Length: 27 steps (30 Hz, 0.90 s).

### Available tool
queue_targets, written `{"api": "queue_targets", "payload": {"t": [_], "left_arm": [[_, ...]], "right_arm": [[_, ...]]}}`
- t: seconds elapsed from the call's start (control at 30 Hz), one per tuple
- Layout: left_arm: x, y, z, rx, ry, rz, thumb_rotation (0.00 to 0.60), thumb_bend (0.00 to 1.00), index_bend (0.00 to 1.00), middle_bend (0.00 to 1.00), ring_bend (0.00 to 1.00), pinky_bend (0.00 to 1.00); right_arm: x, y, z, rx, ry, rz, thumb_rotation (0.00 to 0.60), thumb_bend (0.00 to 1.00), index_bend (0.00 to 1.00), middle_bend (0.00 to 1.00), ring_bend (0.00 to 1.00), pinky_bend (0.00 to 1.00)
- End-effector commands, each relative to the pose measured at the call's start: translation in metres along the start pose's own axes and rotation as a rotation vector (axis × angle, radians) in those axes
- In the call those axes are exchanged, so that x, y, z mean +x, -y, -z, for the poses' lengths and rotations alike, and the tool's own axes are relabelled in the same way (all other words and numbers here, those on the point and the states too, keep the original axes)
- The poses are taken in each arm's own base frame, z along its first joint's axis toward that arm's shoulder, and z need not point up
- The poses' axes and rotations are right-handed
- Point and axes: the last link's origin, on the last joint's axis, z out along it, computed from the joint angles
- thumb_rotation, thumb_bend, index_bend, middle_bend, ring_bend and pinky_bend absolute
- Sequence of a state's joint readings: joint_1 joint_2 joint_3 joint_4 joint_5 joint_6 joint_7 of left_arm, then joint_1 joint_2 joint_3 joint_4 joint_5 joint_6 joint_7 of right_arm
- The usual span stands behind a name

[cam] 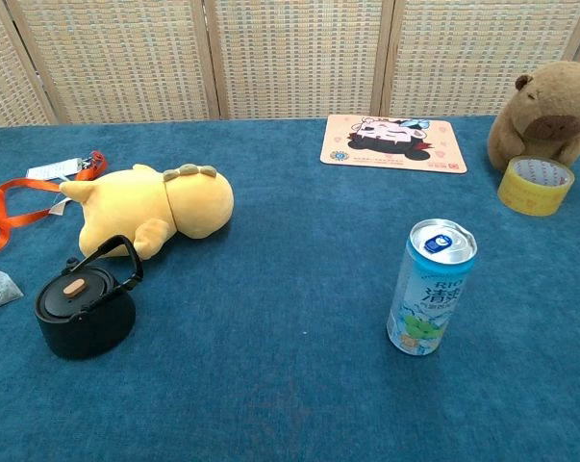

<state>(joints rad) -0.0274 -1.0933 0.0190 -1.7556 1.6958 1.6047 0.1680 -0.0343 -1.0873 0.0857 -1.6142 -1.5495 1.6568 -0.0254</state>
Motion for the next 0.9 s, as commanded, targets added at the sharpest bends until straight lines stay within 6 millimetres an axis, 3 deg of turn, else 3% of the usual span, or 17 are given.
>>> {"api": "queue_targets", "payload": {"t": [0.03,0.17,0.3,0.6,0.9], "left_arm": [[-0.002,0.0,-0.001,0.0,0.012,-0.003,0.6,0.07,0.0,0.0,0.0,0.0],[-0.008,-0.003,-0.008,-0.021,0.025,-0.008,0.6,0.07,0.0,0.0,0.0,0.0],[-0.02,-0.015,-0.029,-0.107,0.043,-0.009,0.6,0.07,0.0,0.0,0.0,0.0],[-0.057,-0.076,-0.087,-0.425,0.052,-0.012,0.6,0.07,0.0,0.0,0.0,0.0],[-0.098,-0.117,-0.121,-0.517,0.073,-0.069,0.6,0.07,0.0,0.0,0.0,0.0]], "right_arm": [[0.0,0.0,0.0,-0.001,-0.001,-0.002,0.6,0.0,0.0,0.0,0.0,0.0],[0.002,-0.001,0.0,-0.005,-0.002,-0.007,0.6,0.0,0.0,0.0,0.0,0.0],[0.003,-0.003,-0.001,-0.012,0.001,-0.014,0.6,0.0,0.0,0.0,0.0,0.0],[-0.002,-0.005,-0.007,-0.024,0.027,-0.007,0.6,0.0,0.0,0.0,0.0,0.0],[-0.005,-0.007,-0.009,-0.029,0.04,-0.004,0.6,0.0,0.0,0.0,0.0,0.0]]}}
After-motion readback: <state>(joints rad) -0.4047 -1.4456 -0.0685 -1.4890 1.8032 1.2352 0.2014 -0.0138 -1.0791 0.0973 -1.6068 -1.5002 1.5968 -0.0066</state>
